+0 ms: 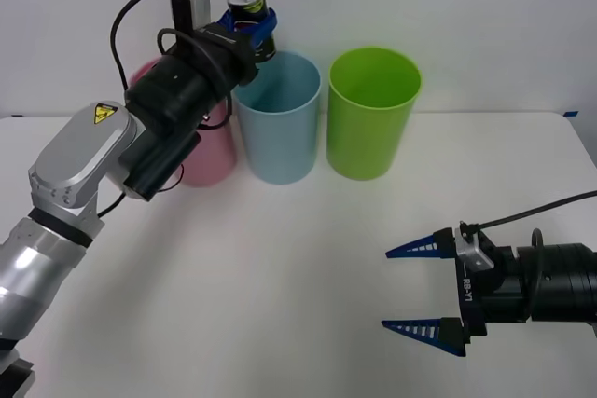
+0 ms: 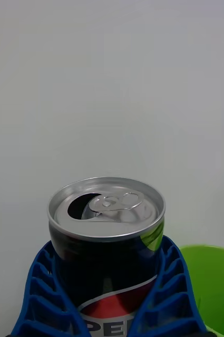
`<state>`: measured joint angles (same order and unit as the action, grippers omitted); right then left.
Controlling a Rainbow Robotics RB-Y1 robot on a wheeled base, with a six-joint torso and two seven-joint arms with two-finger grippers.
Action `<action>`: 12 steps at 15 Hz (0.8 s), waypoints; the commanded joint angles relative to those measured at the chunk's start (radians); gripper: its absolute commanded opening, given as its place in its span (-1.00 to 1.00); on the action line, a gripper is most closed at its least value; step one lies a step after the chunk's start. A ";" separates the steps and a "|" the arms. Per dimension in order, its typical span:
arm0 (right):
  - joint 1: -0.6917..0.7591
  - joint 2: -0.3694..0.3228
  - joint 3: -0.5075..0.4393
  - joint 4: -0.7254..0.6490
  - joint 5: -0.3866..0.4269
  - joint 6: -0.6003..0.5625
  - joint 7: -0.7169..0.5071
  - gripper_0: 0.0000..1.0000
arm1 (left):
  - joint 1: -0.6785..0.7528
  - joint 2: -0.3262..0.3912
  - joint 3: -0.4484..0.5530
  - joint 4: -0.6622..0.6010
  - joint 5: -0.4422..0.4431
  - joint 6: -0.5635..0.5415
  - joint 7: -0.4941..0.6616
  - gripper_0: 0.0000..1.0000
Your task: Put cans in the blue bin and PET bottles in the pink bin and trash in the green bin.
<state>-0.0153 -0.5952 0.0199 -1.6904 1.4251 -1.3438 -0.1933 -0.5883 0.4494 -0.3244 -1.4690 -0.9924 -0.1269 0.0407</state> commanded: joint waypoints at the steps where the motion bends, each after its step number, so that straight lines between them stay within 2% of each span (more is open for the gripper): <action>1: 0.000 0.000 0.000 0.000 0.000 0.000 0.000 1.00 | -0.019 0.000 -0.005 0.021 0.001 -0.007 0.005 -1.00; 4: 0.000 0.000 0.000 0.000 0.000 0.000 0.000 1.00 | -0.059 0.000 -0.030 0.072 0.017 -0.008 0.004 -1.00; 12: 0.000 0.000 0.000 0.000 0.000 0.000 0.000 1.00 | -0.074 -0.008 -0.033 0.088 0.017 -0.022 0.004 -1.00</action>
<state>-0.0153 -0.5952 0.0199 -1.6905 1.4251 -1.3438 -0.1933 -0.6632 0.4429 -0.3575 -1.3806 -0.9752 -0.1462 0.0446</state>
